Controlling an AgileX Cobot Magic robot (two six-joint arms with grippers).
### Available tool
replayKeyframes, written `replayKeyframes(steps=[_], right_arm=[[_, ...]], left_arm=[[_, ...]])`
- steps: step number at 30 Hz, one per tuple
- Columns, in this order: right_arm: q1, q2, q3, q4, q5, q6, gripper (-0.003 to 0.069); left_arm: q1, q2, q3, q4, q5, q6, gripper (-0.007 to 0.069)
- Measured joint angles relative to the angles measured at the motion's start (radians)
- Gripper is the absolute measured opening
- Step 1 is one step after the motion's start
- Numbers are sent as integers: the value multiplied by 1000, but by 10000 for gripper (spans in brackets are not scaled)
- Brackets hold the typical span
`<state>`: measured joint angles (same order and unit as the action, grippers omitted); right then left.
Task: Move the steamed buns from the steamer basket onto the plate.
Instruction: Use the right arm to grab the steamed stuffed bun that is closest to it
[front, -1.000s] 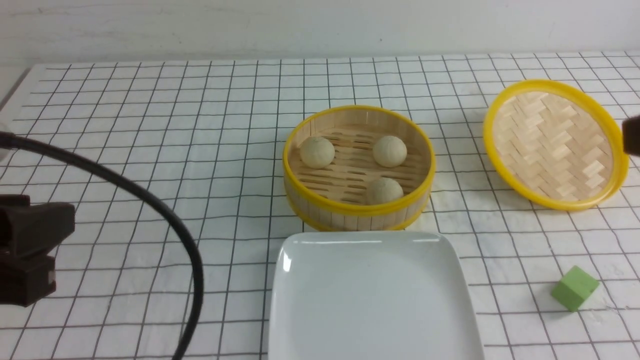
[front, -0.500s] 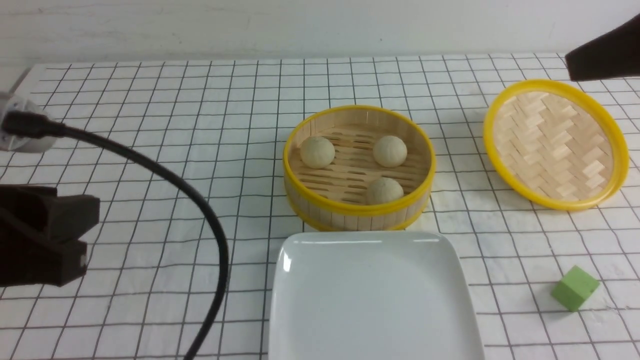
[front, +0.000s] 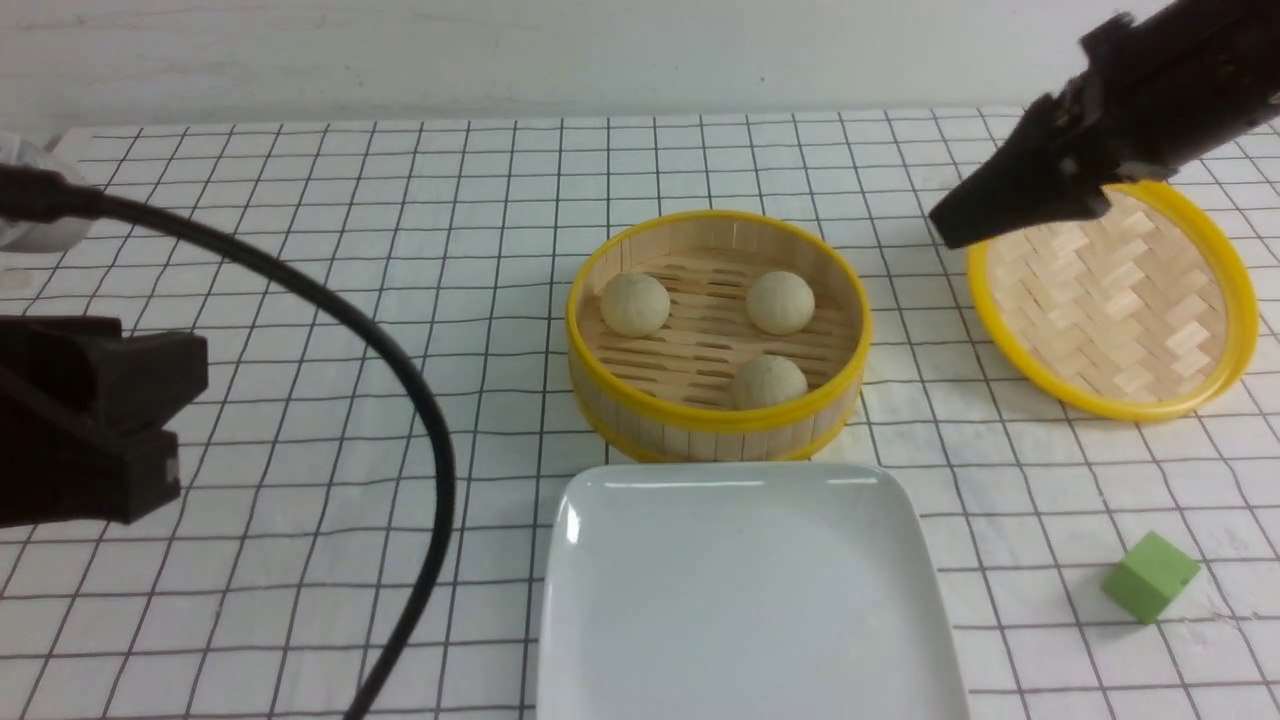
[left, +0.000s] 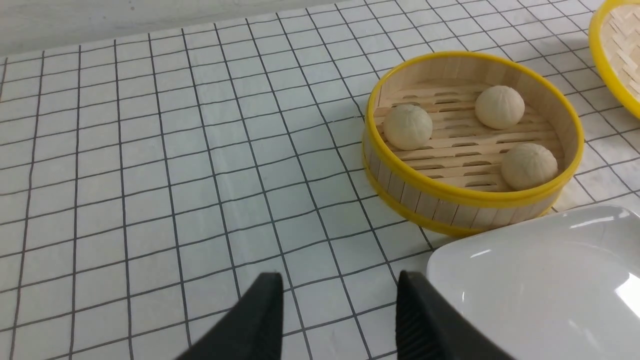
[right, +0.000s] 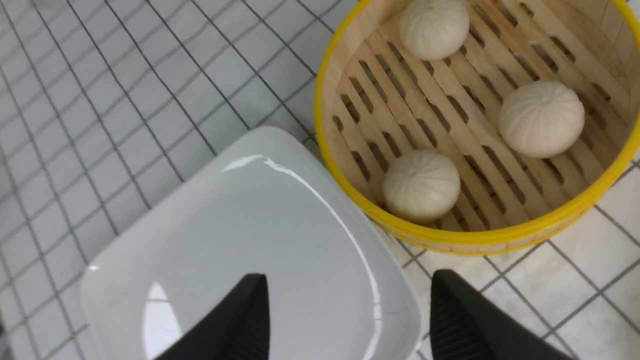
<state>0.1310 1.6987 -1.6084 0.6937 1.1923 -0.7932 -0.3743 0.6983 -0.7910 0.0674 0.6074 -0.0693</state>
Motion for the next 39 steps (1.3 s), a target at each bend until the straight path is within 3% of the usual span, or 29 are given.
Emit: replayKeyframes(steps=[9,17,26,39], right_arm=[[133,146,-122,-210,-165,128,430],[158,317,-311,-295,-166,230,420],[158,513,-473,-358,-136,257,420],[175,606,-486,-362,-193,257,420]], left_arm=[[0,0,0,-2,-1,0,337],[0,0,0,-8,9,-3,337],[0,0,0,-9,28,-3,337],[0,0,0,-9,35,-3,337]])
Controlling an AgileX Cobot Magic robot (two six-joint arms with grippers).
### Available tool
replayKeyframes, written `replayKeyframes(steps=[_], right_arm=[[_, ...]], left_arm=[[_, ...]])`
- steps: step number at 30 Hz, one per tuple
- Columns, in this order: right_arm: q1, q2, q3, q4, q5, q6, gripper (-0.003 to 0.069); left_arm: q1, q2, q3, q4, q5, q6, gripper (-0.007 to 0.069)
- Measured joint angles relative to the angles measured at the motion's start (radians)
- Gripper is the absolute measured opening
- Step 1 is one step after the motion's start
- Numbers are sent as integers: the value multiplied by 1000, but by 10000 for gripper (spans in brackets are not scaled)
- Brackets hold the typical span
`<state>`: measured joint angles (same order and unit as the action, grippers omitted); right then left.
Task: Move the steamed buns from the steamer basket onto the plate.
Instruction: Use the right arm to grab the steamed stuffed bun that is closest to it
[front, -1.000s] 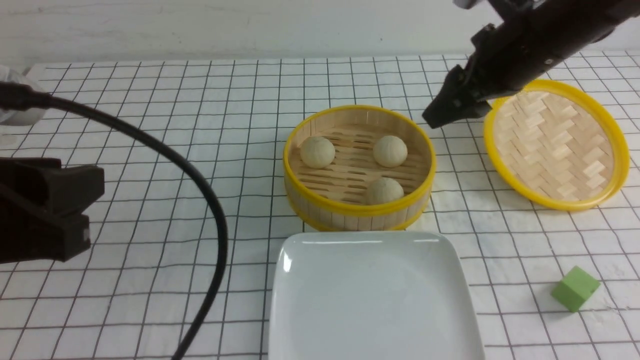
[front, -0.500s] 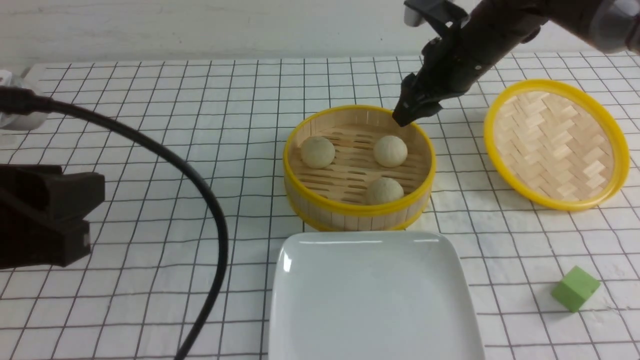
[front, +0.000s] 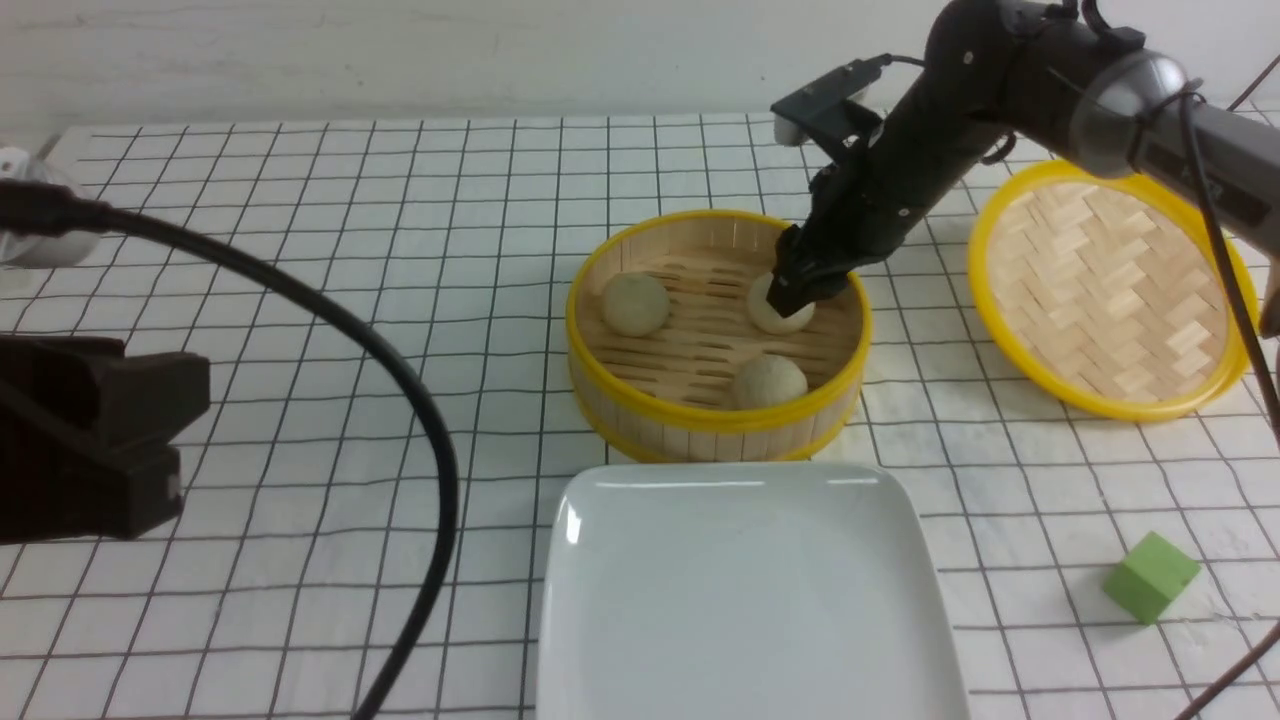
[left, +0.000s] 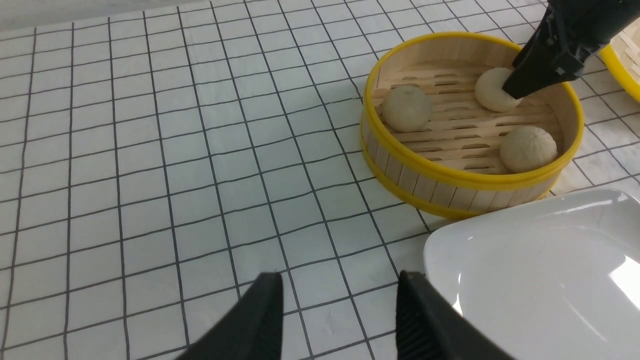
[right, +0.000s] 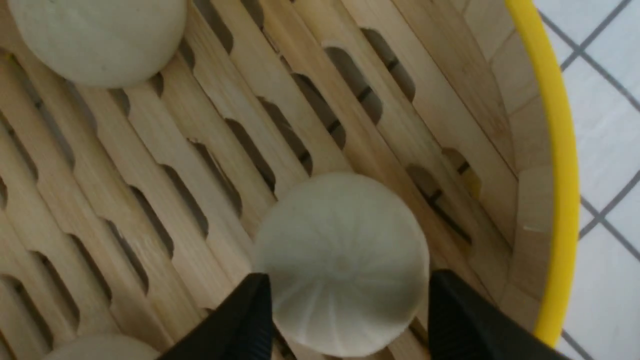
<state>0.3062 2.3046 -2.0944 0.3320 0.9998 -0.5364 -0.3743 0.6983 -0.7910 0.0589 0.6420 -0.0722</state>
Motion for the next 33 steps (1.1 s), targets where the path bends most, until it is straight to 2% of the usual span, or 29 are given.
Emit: replayKeyframes(steps=[7,17,21,25,26,27,28,29,33], right_arm=[[23,0,-5,17,-31,-1,420],[23,2,-5,-38,-53,-1,416],[23,3,-5,-43,-54,0,360],[23,3,-5,-44,-43,0,184],[23,3,-5,-45,-42,0,167],[23,3,-5,-47,-34,0,110],[23,3,-5,-47,-31,0,95],[23,3,-5,-47,-21,0,41],[23,3,-5,-49,-8,0,15]], left_arm=[[0,0,0,0,0,-1,336],[0,0,0,0,0,-1,335],[0,0,0,0,0,-1,335],[0,0,0,0,0,-1,335],[0,0,0,0,0,-1,335],[0,0,0,0,0,-1,335],[0,0,0,0,0,-1,335],[0,0,0,0,0,-1,335],[0,0,0,0,0,-1,335]])
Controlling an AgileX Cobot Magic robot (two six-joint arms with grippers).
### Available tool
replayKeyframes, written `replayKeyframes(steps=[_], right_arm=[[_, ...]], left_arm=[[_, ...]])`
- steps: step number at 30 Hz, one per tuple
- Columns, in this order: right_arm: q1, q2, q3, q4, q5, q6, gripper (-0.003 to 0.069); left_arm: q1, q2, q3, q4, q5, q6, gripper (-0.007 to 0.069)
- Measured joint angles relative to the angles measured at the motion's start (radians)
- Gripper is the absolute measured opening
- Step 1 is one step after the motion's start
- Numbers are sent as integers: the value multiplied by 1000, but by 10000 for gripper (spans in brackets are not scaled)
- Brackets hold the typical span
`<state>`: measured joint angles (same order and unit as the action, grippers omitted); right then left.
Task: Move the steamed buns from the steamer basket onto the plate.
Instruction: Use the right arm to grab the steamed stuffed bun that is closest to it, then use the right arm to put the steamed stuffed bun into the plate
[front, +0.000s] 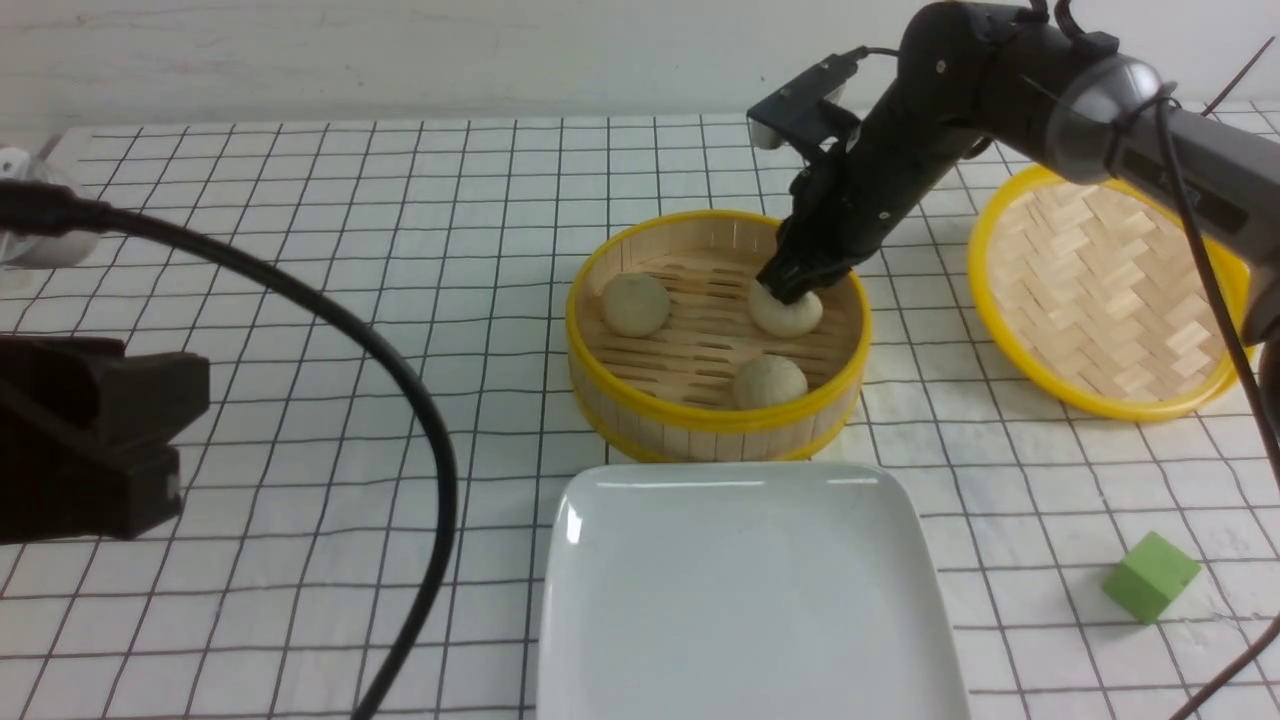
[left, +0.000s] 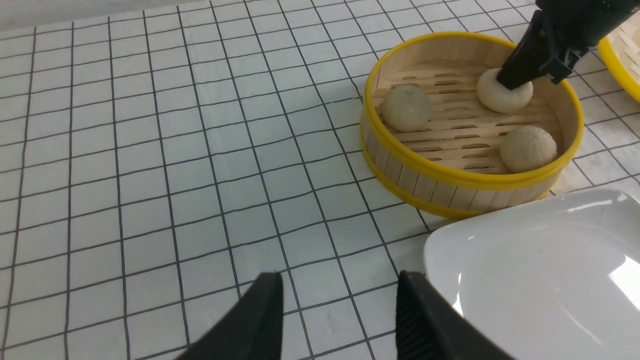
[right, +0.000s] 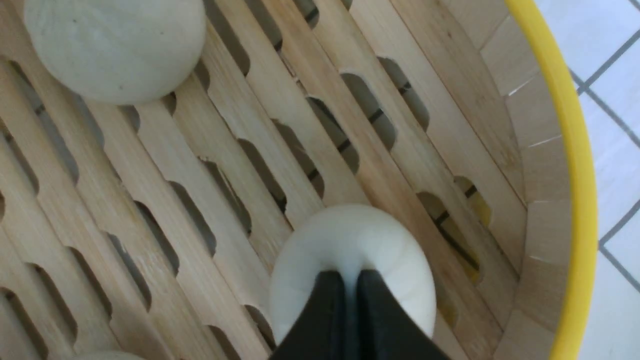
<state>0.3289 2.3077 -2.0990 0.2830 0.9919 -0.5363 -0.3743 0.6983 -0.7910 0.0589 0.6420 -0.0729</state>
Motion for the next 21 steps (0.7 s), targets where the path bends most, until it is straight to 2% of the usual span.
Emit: replayKeyframes(steps=[12,16,21], right_arm=[[2,-122,1,-15,38,4,15],[3,-261,0,-12,93,77,15],[5,-355,-1,19,239,179,15]], left_arm=[[0,0,0,0,0,0,335],[0,0,0,0,-1,0,335],[0,0,0,3,-5,0,335]])
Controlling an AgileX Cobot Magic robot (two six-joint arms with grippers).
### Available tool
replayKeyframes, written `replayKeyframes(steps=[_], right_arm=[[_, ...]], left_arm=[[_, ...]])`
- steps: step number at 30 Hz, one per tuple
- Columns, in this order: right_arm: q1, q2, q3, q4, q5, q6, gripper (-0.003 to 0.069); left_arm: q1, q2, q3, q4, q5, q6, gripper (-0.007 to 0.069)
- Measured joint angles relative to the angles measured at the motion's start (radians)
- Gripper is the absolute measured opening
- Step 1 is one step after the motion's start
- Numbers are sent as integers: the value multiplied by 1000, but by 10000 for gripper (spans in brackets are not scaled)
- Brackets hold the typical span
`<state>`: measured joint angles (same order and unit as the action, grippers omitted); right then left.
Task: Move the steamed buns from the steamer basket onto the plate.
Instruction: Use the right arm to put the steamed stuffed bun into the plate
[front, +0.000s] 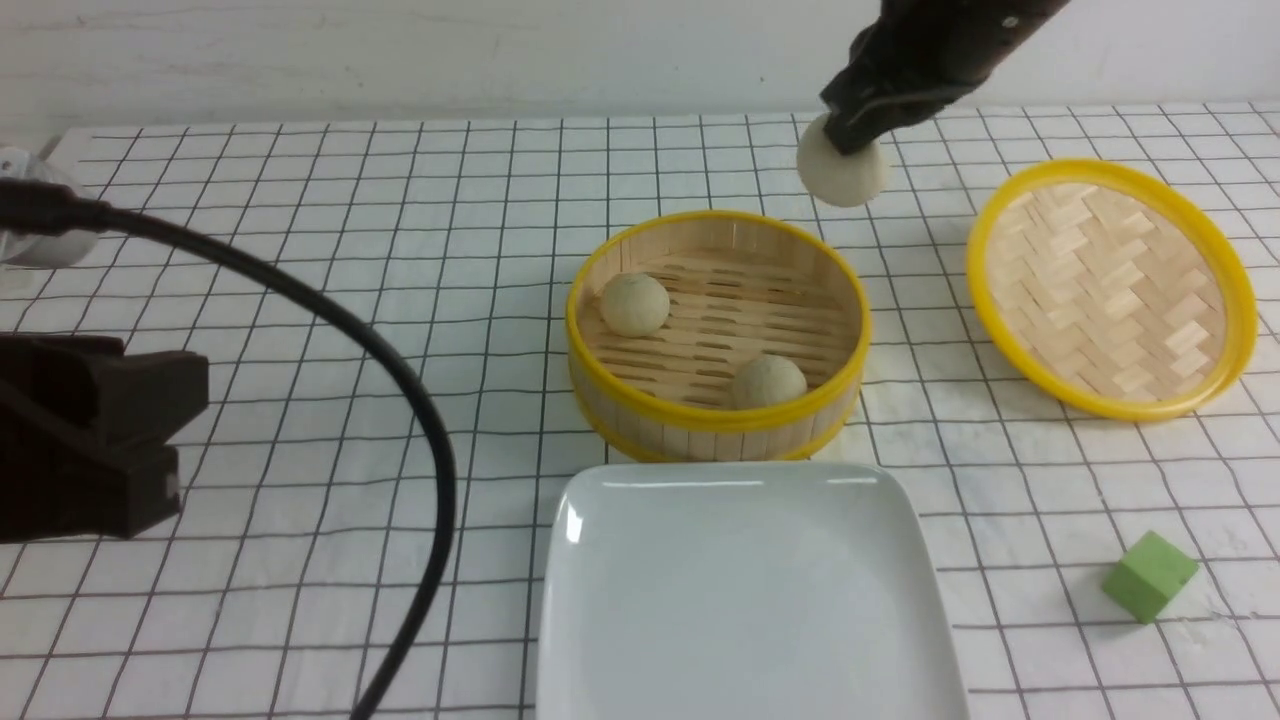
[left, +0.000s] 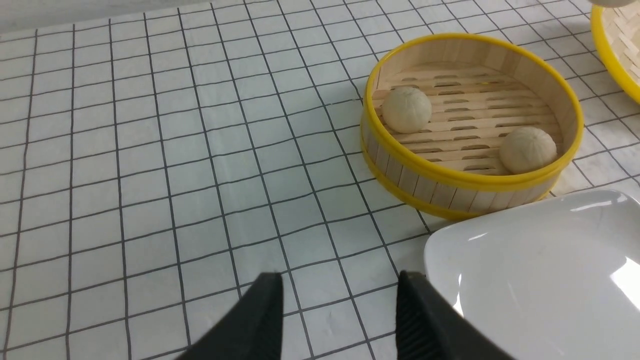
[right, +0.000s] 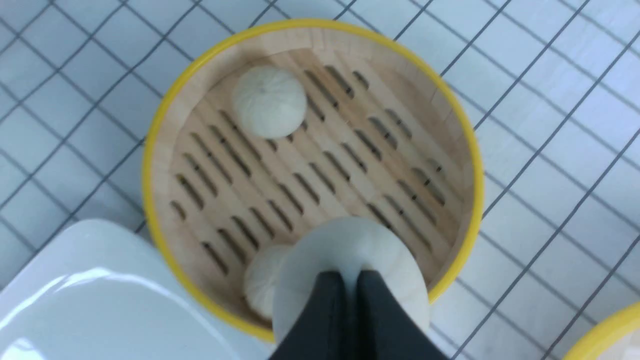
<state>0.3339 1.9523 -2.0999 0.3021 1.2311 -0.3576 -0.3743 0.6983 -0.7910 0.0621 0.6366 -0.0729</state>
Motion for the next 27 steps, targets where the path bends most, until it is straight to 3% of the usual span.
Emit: replayKeyframes(steps=[10,20,27], right_arm=[[3,-18,112,105,19,98,15],[73,-23,412,56,4,87,16],[93,-24,502,55,1,71,18]], left_arm=[[0,0,0,12,-26,0,335],[0,0,0,13,-21,0,335],[0,0,0,15,-19,0,335]])
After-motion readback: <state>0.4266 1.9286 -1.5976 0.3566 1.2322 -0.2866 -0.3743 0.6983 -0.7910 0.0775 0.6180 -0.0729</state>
